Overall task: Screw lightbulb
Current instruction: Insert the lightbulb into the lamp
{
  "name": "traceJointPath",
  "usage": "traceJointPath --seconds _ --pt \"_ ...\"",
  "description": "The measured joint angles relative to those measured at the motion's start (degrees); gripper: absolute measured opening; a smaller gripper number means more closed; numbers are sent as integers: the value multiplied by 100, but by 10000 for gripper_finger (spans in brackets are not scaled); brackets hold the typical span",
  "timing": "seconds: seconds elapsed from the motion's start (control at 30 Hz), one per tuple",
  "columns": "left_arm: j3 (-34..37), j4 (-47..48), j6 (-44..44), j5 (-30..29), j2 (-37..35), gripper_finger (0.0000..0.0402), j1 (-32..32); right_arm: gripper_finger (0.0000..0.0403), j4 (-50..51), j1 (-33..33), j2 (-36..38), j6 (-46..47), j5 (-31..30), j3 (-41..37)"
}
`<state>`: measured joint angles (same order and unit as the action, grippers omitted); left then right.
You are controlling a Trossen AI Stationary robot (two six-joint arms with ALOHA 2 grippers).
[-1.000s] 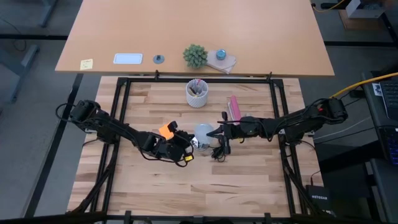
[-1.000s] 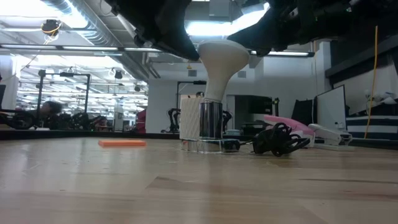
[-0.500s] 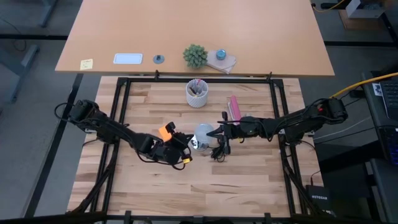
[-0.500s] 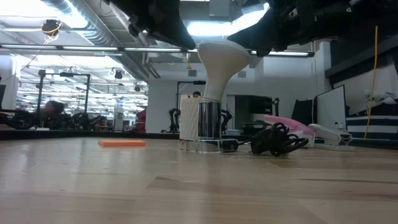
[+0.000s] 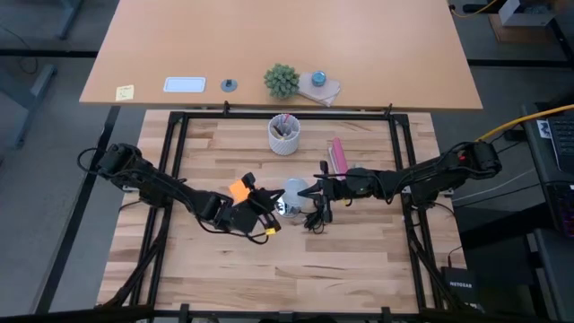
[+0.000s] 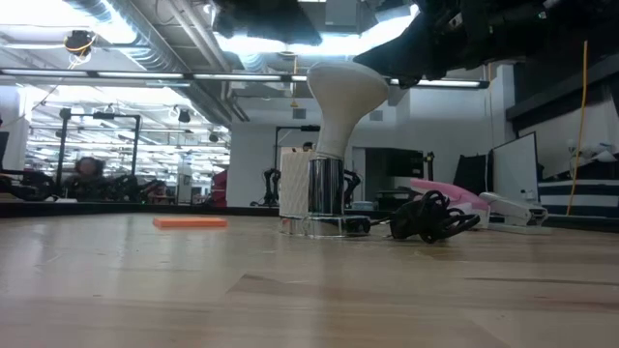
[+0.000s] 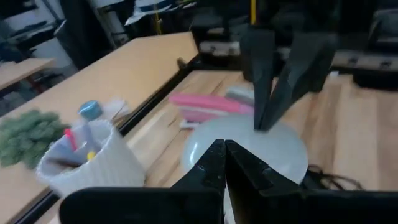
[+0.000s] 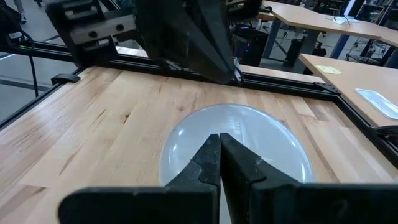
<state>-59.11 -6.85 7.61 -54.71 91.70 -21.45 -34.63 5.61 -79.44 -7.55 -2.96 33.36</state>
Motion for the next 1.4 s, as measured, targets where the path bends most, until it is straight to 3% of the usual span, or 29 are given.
traceJointPath --seconds 0.2,0.53,1.13,1.4 --pt "0 -319 -186 1110 0 1 383 9 0 0 0 -2 0 0" --pt "0 -199 -155 1520 0 1 624 9 0 0 0 -6 0 0" --pt "-21 451 433 1490 -13 1 607 9 -184 -7 0 -44 -74 -11" --pt "-13 497 440 1408 -9 1 456 9 -236 -7 20 -48 -897 -11"
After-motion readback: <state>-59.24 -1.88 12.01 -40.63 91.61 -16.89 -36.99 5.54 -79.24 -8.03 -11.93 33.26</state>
